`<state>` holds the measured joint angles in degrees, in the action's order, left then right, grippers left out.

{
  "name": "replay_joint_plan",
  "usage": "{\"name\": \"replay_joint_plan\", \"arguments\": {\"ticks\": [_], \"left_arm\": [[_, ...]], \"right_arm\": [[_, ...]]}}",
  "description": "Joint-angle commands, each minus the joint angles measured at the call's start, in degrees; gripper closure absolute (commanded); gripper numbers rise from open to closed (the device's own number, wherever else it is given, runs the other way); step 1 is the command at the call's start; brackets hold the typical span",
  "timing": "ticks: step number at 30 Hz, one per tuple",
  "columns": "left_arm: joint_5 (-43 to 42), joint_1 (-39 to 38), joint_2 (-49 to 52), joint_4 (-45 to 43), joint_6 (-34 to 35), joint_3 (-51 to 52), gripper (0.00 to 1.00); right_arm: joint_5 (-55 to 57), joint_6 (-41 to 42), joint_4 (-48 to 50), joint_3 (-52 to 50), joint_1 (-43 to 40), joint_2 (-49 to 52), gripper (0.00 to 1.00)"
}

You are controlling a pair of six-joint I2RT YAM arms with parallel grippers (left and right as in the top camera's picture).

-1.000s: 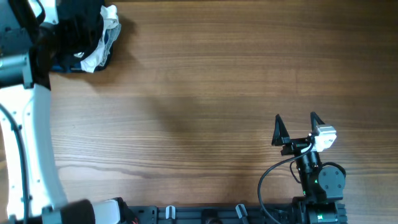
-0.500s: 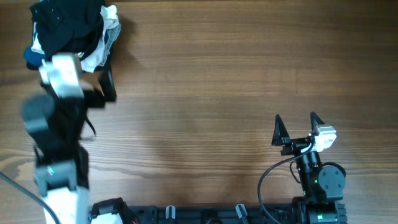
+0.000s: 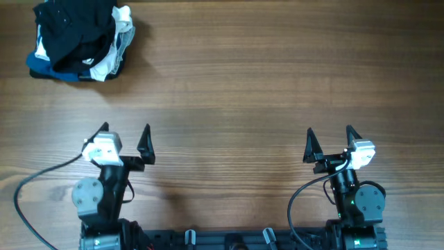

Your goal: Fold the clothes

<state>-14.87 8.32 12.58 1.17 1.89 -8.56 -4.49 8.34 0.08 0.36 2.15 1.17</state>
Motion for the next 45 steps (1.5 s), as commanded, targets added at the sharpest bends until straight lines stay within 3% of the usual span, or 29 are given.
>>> {"name": "replay_joint_plan", "arguments": {"ticks": [1, 8, 19, 45], "left_arm": [[0.6, -0.8, -5.4, -0.4, 0.7, 3.8, 0.0], [2.6, -1.1, -12.3, -0.6, 0.8, 8.2, 0.0], [11.0, -1.1, -12.4, 3.1, 1.4, 8.2, 0.0], [10.9, -1.1, -12.4, 2.9, 1.6, 8.2, 0.0]], "right_arm": [[-0.5, 0.8, 0.3, -0.1, -0.1, -0.2, 0.0], [-0.5, 0.8, 0.3, -0.1, -0.1, -0.2, 0.0], [-0.5, 0.8, 0.3, -0.1, -0.1, -0.2, 0.0], [-0.5, 0.8, 0.3, -0.1, -0.1, -0.2, 0.0]]}}
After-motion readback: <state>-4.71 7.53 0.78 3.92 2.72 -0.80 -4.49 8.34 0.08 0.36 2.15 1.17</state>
